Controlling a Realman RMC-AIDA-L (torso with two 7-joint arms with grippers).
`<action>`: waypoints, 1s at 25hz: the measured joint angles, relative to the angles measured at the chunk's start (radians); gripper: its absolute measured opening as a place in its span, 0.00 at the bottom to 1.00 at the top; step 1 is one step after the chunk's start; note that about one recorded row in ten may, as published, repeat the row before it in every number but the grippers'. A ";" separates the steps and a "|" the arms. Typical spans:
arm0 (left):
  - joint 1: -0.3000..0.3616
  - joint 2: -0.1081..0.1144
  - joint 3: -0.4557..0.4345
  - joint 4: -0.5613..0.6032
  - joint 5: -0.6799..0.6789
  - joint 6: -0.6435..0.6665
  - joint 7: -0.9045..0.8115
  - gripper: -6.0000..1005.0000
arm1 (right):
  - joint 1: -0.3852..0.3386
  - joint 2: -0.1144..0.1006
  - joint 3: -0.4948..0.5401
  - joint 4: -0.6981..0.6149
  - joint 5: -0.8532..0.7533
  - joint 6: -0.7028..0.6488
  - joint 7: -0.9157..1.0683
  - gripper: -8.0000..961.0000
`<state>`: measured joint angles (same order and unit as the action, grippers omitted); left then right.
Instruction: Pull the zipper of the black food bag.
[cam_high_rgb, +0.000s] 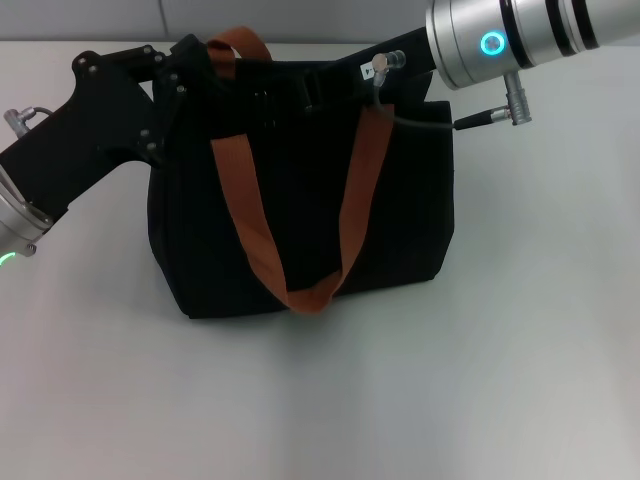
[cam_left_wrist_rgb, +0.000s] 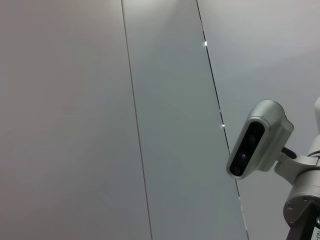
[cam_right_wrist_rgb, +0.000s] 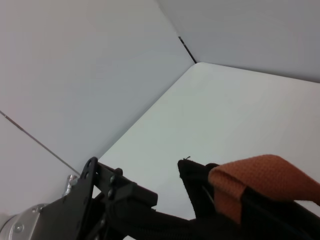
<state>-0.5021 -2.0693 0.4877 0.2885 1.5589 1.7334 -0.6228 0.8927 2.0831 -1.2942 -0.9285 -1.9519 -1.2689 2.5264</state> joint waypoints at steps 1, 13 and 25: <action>0.001 0.000 -0.001 0.000 0.000 0.000 0.000 0.05 | 0.000 0.000 -0.002 -0.003 -0.001 -0.001 0.000 0.07; 0.009 0.000 -0.001 0.000 -0.001 -0.002 0.004 0.05 | 0.000 -0.001 0.004 -0.044 -0.034 -0.020 0.008 0.01; 0.013 0.002 -0.011 0.000 -0.002 -0.007 0.008 0.06 | -0.010 -0.003 0.011 -0.093 -0.096 -0.039 0.034 0.01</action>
<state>-0.4891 -2.0677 0.4766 0.2883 1.5572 1.7265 -0.6143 0.8825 2.0800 -1.2834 -1.0218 -2.0479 -1.3077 2.5607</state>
